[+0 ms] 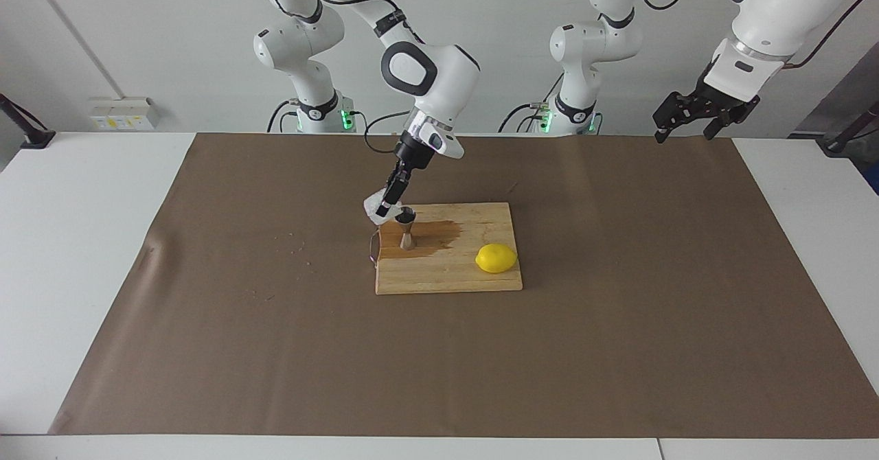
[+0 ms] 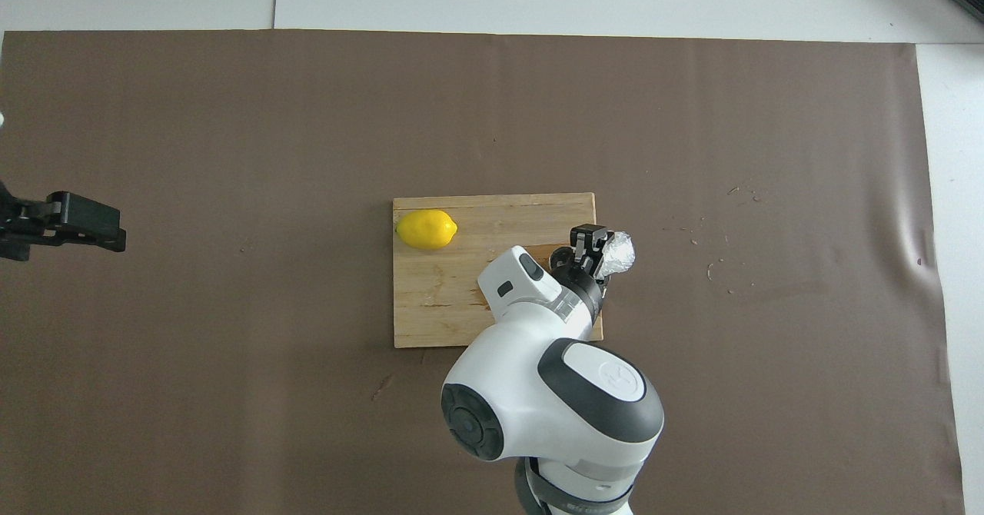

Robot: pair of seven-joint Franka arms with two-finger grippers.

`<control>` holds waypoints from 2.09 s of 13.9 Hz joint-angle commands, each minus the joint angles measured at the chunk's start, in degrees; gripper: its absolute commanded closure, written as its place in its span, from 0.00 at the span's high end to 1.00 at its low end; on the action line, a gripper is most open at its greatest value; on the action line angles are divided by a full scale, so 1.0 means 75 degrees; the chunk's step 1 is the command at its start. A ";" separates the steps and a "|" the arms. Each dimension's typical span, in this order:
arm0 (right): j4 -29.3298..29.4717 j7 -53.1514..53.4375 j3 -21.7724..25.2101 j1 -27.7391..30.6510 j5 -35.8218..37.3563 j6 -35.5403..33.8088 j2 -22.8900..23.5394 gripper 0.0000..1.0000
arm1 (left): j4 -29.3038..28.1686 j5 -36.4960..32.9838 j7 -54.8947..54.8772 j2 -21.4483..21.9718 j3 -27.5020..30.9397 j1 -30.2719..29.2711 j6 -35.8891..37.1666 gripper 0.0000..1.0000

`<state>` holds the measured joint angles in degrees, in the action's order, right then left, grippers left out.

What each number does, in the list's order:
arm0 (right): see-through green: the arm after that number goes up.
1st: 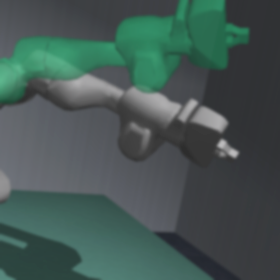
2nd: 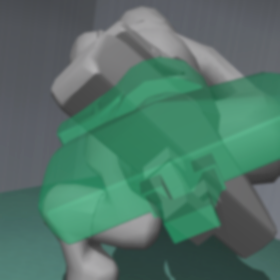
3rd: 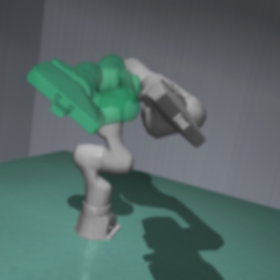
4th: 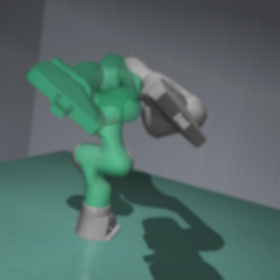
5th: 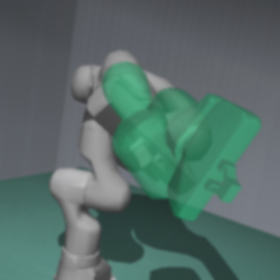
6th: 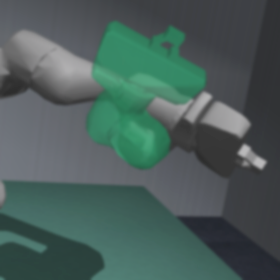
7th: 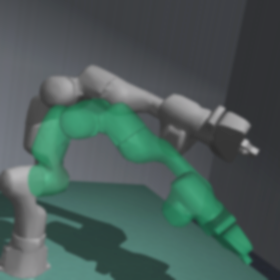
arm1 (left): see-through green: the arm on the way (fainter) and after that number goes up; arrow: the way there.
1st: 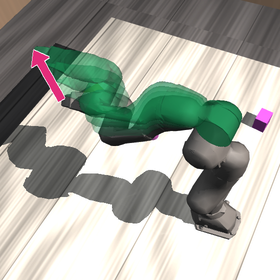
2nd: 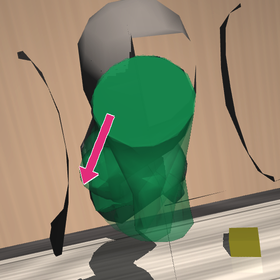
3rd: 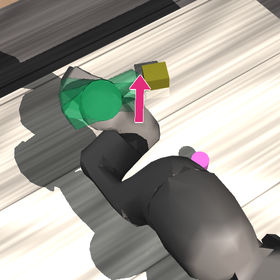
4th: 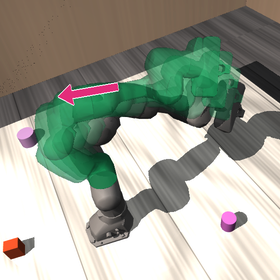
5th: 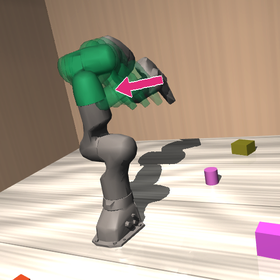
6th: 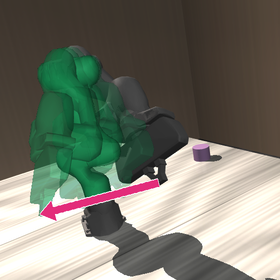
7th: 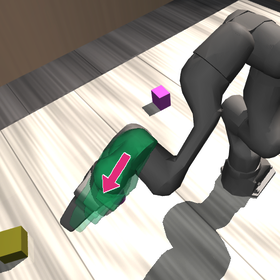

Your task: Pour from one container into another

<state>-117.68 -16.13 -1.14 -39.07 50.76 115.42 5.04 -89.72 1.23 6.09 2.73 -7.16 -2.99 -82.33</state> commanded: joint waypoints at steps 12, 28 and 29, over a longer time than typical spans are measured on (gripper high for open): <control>0.0304 -0.0190 -0.0047 0.0380 -0.1411 0.0512 0.0113 0.00 | -0.0178 0.0082 -0.0015 0.0175 0.0076 0.0047 0.0055 1.00; 0.0049 -0.4654 -0.0024 0.2324 -0.4643 0.1400 -0.0156 0.00 | -0.0178 0.0082 -0.0015 0.0175 0.0076 0.0047 0.0055 1.00; -0.0162 -0.4994 -0.0012 0.2512 -0.4972 0.1786 -0.0226 0.00 | -0.0178 0.0082 -0.0015 0.0175 0.0076 0.0047 0.0055 1.00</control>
<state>-115.56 -48.40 -0.81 -23.37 17.82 124.13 4.76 -89.72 1.23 6.09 2.73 -7.16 -2.99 -82.31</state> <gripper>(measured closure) 0.498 0.000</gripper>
